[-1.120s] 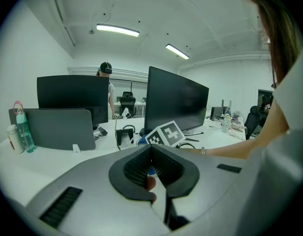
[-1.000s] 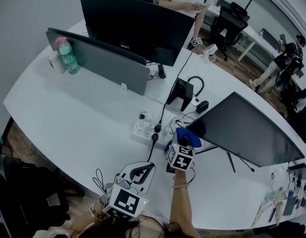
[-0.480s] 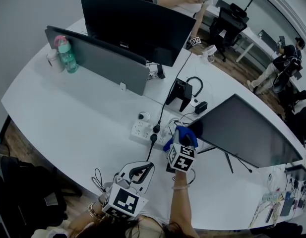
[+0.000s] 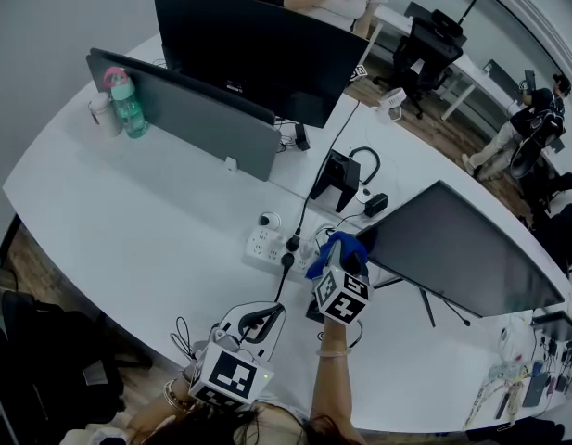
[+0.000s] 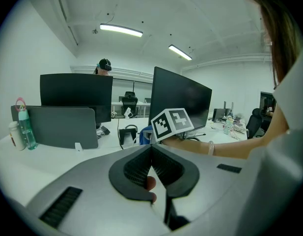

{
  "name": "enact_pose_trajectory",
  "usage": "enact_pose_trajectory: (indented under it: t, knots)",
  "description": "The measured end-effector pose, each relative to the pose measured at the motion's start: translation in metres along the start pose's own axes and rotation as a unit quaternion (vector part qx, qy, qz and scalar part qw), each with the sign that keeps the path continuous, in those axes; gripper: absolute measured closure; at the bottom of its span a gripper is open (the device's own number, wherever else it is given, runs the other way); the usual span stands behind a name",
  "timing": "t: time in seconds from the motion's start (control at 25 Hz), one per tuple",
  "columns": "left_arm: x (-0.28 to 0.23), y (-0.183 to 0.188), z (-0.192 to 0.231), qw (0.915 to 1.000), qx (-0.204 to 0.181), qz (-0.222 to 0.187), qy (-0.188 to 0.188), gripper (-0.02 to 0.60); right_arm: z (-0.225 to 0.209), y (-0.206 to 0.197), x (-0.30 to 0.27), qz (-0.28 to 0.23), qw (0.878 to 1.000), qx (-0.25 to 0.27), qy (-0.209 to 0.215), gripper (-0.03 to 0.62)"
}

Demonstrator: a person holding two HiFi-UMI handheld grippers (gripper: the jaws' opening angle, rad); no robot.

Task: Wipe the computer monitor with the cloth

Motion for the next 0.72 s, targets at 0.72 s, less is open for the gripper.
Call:
enact_pose_trajectory:
  t: [0.72]
  knots:
    - [-0.004, 0.0, 0.012, 0.9995, 0.025, 0.006, 0.017, 0.572, 0.003, 0.035, 0.019, -0.048, 0.999, -0.011, -0.006, 0.532]
Point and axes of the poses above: the fingertips, and each gripper's own axes: x backward along the fingers, z to its left, y out of its top, the point moved 3 cm from there along x, backward along the fingers, and after that the axes turned 4 degrees about z, right-handed, at the moved point
